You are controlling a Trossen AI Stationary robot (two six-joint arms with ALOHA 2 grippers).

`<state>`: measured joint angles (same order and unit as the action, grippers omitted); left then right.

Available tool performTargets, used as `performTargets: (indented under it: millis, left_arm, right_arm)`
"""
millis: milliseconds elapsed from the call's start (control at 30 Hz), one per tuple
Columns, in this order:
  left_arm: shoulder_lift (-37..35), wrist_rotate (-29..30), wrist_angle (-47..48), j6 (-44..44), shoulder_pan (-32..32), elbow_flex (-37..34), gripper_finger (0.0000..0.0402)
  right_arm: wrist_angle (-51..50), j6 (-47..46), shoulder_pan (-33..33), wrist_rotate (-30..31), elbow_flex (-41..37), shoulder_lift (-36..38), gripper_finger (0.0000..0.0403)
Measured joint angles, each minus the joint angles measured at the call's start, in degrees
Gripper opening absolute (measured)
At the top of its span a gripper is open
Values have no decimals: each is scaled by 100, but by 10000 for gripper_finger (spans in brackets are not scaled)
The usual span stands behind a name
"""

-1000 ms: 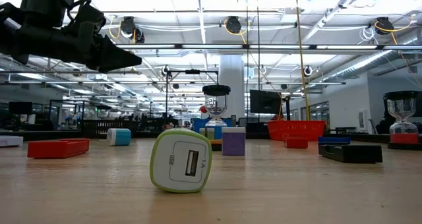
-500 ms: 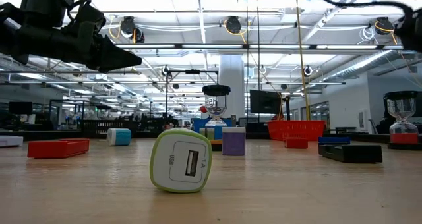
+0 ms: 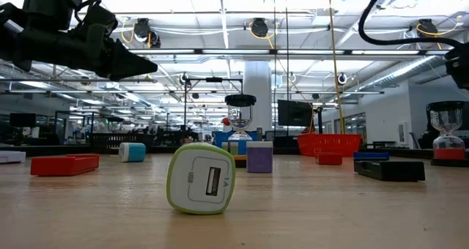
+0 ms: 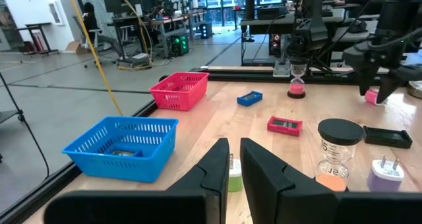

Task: Pick & Place Office items
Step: Put the pink charger adapter into the red basket

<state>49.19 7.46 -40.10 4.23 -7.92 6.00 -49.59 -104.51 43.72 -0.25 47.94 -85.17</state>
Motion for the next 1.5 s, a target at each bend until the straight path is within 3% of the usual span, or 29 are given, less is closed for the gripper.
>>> performTargets:
  millis: [133,333,567,700,967,1267,1500]
  left_arm:
    - [0,1,-2,-2,0,0,47]
    - [0,-1,-2,0,0,1,47]
    - [-1,-1,0,0,-3,0,47]
    - [-2,-1,-2,0,-2,0,47]
    - [-2,-1,-2,0,-2,0,47]
    - [-2,-1,-2,0,2,0,47]
    - [-2,-1,-2,0,0,0,47]
  right_arm:
    - [-525,826,-60,-288,0,102,195]
    - [-1236,2184,-69,-289,0,451,238]
    - [-741,3598,-10,-432,7,608,269]
    - [-365,3774,0,-586,7,532,264]
    - [-742,3888,99,-420,-40,532,256]
    - [-82,3904,156,-483,-534,532,253]
    - [-93,3922,158,-754,-564,529,203]
